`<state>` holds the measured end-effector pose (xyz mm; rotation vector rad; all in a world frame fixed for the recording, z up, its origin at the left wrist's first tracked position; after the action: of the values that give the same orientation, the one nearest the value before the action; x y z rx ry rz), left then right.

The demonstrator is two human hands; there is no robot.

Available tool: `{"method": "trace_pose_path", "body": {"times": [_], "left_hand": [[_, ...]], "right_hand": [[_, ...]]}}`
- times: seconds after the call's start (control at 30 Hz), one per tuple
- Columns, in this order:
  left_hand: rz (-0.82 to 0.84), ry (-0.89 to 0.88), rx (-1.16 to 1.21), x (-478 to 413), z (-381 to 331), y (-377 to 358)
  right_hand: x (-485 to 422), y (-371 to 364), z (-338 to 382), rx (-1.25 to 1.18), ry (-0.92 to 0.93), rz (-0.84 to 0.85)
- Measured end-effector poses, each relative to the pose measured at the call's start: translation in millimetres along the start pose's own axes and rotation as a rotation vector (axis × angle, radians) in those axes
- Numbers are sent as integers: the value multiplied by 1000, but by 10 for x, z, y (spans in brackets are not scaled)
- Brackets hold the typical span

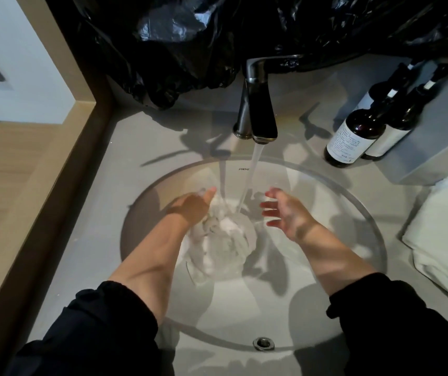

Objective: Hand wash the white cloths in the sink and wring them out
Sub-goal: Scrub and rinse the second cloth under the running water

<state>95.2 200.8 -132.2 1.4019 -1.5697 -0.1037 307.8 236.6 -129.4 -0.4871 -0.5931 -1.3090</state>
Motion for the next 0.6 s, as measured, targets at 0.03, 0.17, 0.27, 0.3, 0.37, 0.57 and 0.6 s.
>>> {"method": "trace_pose_path", "body": {"times": [0.03,0.17,0.27,0.3,0.37,0.57,0.6], "left_hand": [[23,6,-44,23,-1,-50],[16,-127,-67,90,-88,-203],[40,-182,252,45,-81,-211],[99,-169,449,23,-76,-219],[240,-146,778,-34,-52,-250],[196,-304,721,-56,-131,-245],[235,-332,626,-51,-144,-294]], "right_hand": [[-26,8,-67,108,31,-28],[-36,-175,-390,269,22,182],[-51,-293,-515,557,34,262],[-69,-298,-551,618,25,261],[-51,-227,-504,576,18,238],[103,172,-94,27,134,273],[127,197,-56,3,131,267]]}}
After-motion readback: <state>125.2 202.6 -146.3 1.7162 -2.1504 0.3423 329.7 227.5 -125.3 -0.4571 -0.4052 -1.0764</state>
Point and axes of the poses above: each hand's wrist, its own x-axis away from the middle knuckle, its own y-axis out of the back of the hand, z = x × y, the point moved 3 cm from there along -x, towards the middle knuckle, and after that the axes turned 6 degrees about z, right-handed, at the moved point
